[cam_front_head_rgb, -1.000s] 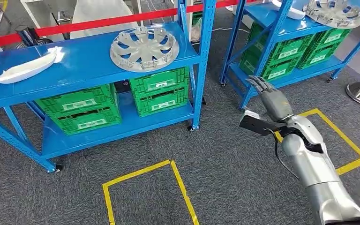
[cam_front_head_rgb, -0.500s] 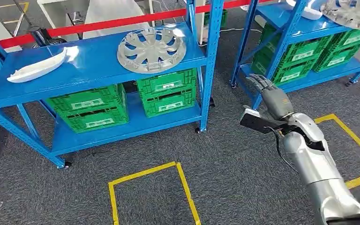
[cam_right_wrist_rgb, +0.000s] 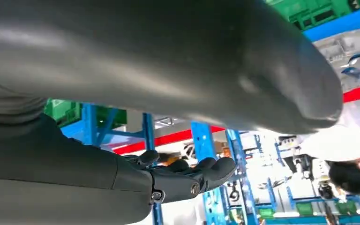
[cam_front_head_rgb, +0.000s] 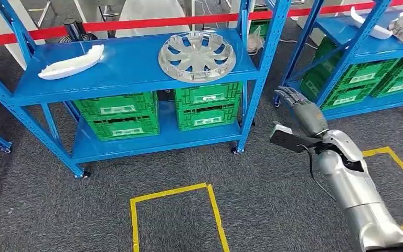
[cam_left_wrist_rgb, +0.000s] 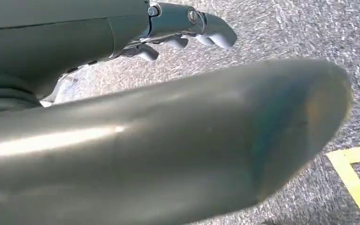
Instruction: Take the parts from the cabinet and place them on the table.
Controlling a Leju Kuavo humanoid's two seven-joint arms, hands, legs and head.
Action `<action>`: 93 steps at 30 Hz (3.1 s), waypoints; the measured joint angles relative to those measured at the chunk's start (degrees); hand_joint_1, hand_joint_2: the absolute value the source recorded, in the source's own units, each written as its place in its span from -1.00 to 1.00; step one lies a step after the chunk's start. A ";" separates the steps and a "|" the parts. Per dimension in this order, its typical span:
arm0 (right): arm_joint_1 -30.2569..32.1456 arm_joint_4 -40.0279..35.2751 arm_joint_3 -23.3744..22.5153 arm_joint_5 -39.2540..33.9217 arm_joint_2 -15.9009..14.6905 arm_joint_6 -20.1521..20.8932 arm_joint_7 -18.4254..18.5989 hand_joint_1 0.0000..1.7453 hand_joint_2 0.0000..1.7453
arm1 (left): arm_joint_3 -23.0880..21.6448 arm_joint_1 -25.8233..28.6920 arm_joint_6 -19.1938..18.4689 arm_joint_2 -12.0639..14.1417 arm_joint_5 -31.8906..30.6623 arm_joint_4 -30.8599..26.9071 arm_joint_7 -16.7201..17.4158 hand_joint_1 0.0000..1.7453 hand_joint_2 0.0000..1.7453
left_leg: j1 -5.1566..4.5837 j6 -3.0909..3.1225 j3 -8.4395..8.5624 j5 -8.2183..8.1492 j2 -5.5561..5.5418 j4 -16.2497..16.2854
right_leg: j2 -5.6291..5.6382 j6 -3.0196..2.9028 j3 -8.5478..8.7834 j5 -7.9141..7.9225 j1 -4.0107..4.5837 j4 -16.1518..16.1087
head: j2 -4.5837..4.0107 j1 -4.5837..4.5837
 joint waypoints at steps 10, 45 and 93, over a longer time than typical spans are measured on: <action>-0.37 -0.02 0.37 0.07 0.46 0.52 -0.13 -1.00 -1.00 | 0.09 -0.12 0.00 0.09 0.22 -0.07 0.00 -1.00 -1.00 | 0.21 -3.18 -4.60 -5.54 0.48 9.64 | -0.13 -2.66 5.23 1.95 0.00 -9.64 | 0.00 -0.48; 2.07 -2.51 1.29 -0.02 1.62 3.32 0.04 -1.00 -1.00 | 0.13 0.33 -0.50 0.30 -1.79 -0.09 0.35 -1.00 -1.00 | 0.79 -3.56 -7.96 -3.08 0.82 13.43 | 0.24 -2.62 7.18 0.46 -0.03 -9.92 | 0.00 -0.76; 5.91 -4.94 1.03 -0.92 0.37 3.67 -0.11 -1.00 -1.00 | 0.13 0.17 -0.87 0.39 -2.43 -0.07 0.17 -1.00 -1.00 | 0.76 -1.27 1.54 -0.70 0.68 -0.45 | 0.34 0.60 3.22 3.67 -0.65 -7.16 | 0.00 -0.48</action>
